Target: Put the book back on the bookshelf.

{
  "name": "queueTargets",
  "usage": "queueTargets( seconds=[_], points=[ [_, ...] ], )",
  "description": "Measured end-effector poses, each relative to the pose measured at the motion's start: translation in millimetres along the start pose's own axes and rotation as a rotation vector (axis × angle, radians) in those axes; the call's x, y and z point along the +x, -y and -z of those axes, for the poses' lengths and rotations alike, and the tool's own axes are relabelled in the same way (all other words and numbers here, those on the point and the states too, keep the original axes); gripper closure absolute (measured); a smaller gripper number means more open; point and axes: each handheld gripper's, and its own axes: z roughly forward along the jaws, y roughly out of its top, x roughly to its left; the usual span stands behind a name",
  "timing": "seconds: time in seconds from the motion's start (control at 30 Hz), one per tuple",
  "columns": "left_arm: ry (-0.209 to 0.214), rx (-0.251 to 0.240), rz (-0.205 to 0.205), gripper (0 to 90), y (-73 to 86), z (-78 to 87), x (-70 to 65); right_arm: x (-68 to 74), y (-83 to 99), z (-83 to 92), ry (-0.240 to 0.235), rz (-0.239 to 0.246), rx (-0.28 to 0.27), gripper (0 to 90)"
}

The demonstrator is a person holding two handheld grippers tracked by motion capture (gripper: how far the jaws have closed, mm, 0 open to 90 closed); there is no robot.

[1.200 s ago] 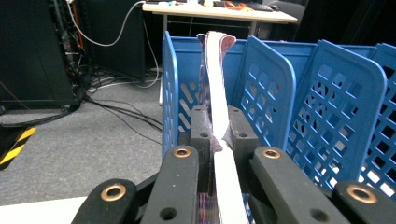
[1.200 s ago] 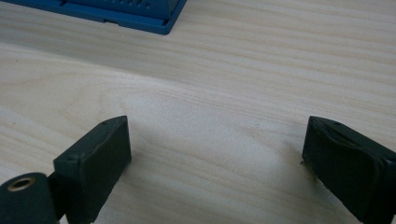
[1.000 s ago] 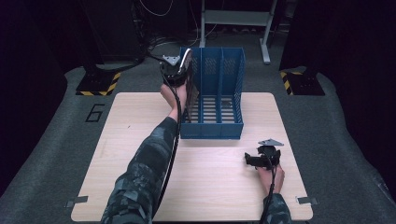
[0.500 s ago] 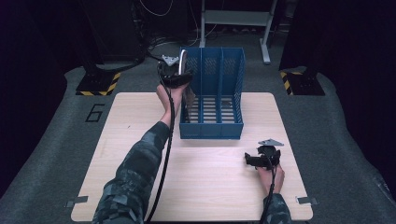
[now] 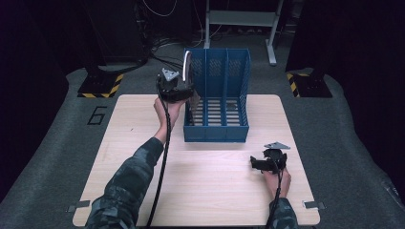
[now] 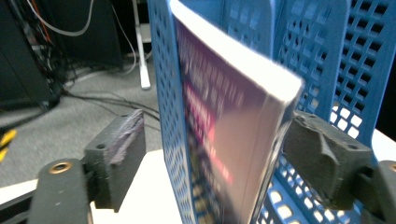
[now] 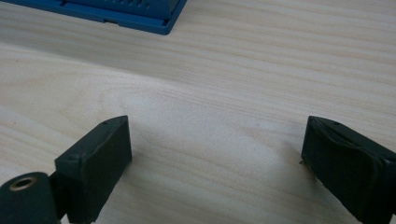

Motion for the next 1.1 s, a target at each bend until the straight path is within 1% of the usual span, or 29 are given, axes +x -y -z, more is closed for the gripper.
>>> queueTargets(
  seconds=[0.03,0.07,0.1,0.17,0.2,0.23,0.3,0.37,0.4,0.43,0.47,0.5,0.53,0.57,0.6,0.63,0.73,0.77,0.8,0.83,0.9,0.93,1.0,1.03,1.1],
  points=[
    [0.013,0.013,0.018,24.6,5.6,-2.0,0.2,0.0,0.0,0.0,0.000,0.000,0.000,8.0],
    [0.019,0.025,0.009,26.4,9.2,-4.1,1.0,0.0,0.0,0.0,0.000,0.000,0.000,8.1],
    [0.029,0.043,0.012,29.1,13.8,-6.9,0.7,0.0,0.0,0.0,0.000,0.000,0.000,8.1],
    [0.043,0.064,0.028,31.3,21.9,-10.9,-0.6,0.0,0.0,0.0,0.000,0.000,0.000,8.1],
    [0.052,0.073,0.026,34.6,24.6,-12.4,-1.2,-0.1,0.0,-0.1,0.000,0.002,-0.001,8.1],
    [0.055,0.087,0.026,36.4,28.0,-14.3,-2.9,0.0,0.0,0.0,0.001,0.000,0.000,8.1],
    [0.054,0.116,0.026,36.6,34.6,-18.6,-7.3,0.0,0.0,0.0,0.001,0.000,0.000,8.2],
    [0.056,0.129,0.037,40.2,39.2,-21.7,-9.3,-0.1,0.0,-0.1,0.000,0.003,-0.001,8.2],
    [0.059,0.136,0.045,42.9,41.0,-23.3,-9.7,0.1,0.1,0.1,0.001,-0.001,0.000,8.2],
    [0.065,0.144,0.048,47.4,42.6,-25.5,-10.1,0.0,0.0,-0.1,0.000,0.002,-0.001,8.2],
    [0.061,0.158,0.048,48.9,44.1,-27.0,-10.4,0.1,0.1,0.1,0.002,0.000,0.000,8.2],
    [0.067,0.158,0.068,52.9,46.2,-29.6,-11.5,-0.1,0.0,-0.1,0.000,0.003,-0.002,8.3],
    [0.069,0.164,0.088,60.4,47.8,-31.6,-11.3,0.1,0.1,0.1,0.002,-0.001,0.000,8.3],
    [0.072,0.159,0.114,63.7,49.2,-33.3,-10.4,0.1,0.1,0.1,0.002,0.000,0.000,8.3],
    [0.073,0.154,0.130,68.3,49.8,-33.9,-10.1,0.0,0.0,0.1,0.001,0.000,0.000,8.3],
    [0.074,0.147,0.166,69.9,50.4,-34.2,-9.8,-0.1,0.0,-0.1,0.000,0.002,-0.001,8.3],
    [0.079,0.129,0.214,78.5,51.7,-34.7,-9.3,0.1,0.0,0.1,0.001,-0.001,0.000,8.3],
    [0.080,0.133,0.225,80.1,52.2,-34.4,-9.3,-0.1,0.0,-0.1,0.000,0.002,-0.002,8.3],
    [0.080,0.125,0.235,80.3,52.9,-34.8,-8.7,0.0,0.0,0.0,0.001,0.001,-0.001,8.3],
    [0.078,0.121,0.260,80.1,53.4,-34.8,-8.6,0.1,0.1,0.1,0.002,0.000,0.000,8.3],
    [0.092,0.117,0.319,80.7,55.7,-35.4,-6.4,0.0,0.0,0.0,0.001,0.000,-0.001,8.3],
    [0.094,0.115,0.331,80.8,56.3,-35.3,-6.5,0.0,0.1,0.0,0.001,0.000,-0.001,8.3],
    [0.101,0.109,0.336,80.1,56.6,-35.4,-7.4,0.1,0.0,0.0,0.002,0.000,-0.001,8.3],
    [0.106,0.114,0.350,79.3,56.6,-34.9,-8.5,-0.1,0.0,-0.1,0.001,0.002,-0.001,8.3],
    [0.127,0.108,0.372,77.6,56.8,-35.1,-10.1,0.1,0.0,0.0,0.002,0.000,0.000,8.3]
  ],
)
